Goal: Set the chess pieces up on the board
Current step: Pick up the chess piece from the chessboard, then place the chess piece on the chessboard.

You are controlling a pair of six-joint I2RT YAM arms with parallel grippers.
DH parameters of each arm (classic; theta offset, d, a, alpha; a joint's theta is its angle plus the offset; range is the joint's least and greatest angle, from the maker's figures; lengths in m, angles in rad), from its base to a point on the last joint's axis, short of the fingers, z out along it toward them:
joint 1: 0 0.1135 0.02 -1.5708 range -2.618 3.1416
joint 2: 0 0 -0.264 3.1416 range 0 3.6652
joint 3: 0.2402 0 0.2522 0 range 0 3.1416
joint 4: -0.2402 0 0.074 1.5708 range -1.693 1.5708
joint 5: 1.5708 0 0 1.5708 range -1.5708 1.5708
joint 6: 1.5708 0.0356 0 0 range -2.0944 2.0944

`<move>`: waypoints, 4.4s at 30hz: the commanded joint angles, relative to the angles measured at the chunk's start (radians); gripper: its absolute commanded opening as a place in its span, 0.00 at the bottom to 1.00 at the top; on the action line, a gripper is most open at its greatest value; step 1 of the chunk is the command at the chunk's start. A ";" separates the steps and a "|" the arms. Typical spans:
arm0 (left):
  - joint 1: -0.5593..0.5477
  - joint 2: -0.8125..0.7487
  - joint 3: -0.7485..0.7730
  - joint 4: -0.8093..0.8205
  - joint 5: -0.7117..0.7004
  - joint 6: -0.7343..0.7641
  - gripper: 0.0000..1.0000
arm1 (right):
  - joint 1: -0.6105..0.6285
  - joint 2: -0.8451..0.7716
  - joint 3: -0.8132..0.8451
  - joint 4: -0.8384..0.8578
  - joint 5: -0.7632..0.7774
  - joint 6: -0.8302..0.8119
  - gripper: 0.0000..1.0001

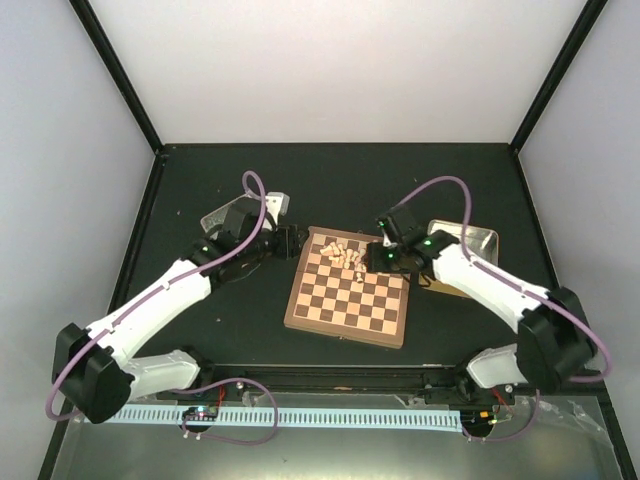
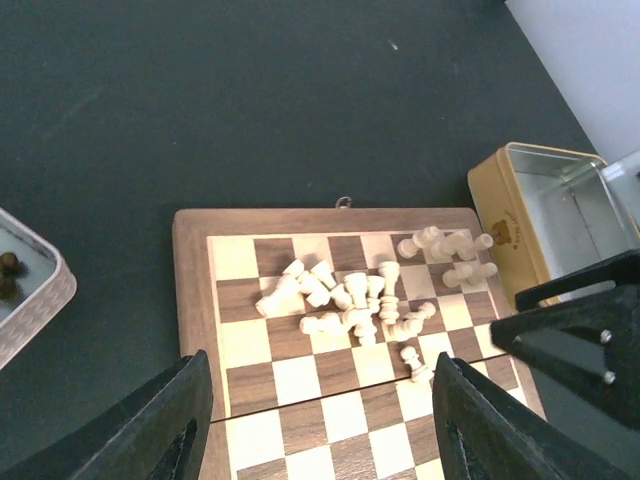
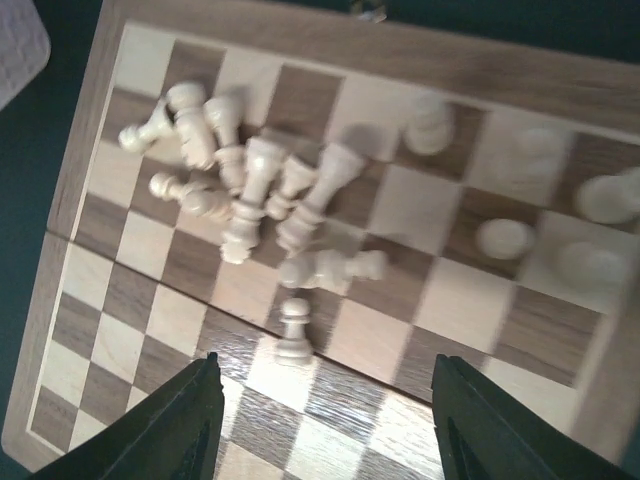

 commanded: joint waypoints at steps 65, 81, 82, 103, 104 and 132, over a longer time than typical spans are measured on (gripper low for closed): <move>0.104 0.036 -0.047 0.273 0.815 -0.109 0.81 | 0.153 -0.266 -0.093 0.403 -0.301 -0.480 0.15; 0.062 0.071 0.007 0.309 0.950 -0.192 0.61 | 0.152 -0.285 -0.088 0.429 -0.440 -0.527 0.15; 0.057 0.078 0.017 0.300 0.944 -0.190 0.60 | 0.152 -0.279 -0.083 0.420 -0.443 -0.530 0.15; 0.017 0.149 0.069 0.101 0.864 -0.024 0.26 | 0.154 -0.254 -0.072 0.396 -0.387 -0.505 0.13; 0.016 0.152 0.071 0.087 0.852 -0.012 0.26 | 0.154 -0.255 -0.073 0.396 -0.386 -0.504 0.13; -0.005 0.163 0.042 -0.040 0.055 0.065 0.01 | 0.153 -0.304 -0.156 0.338 -0.134 -0.325 0.67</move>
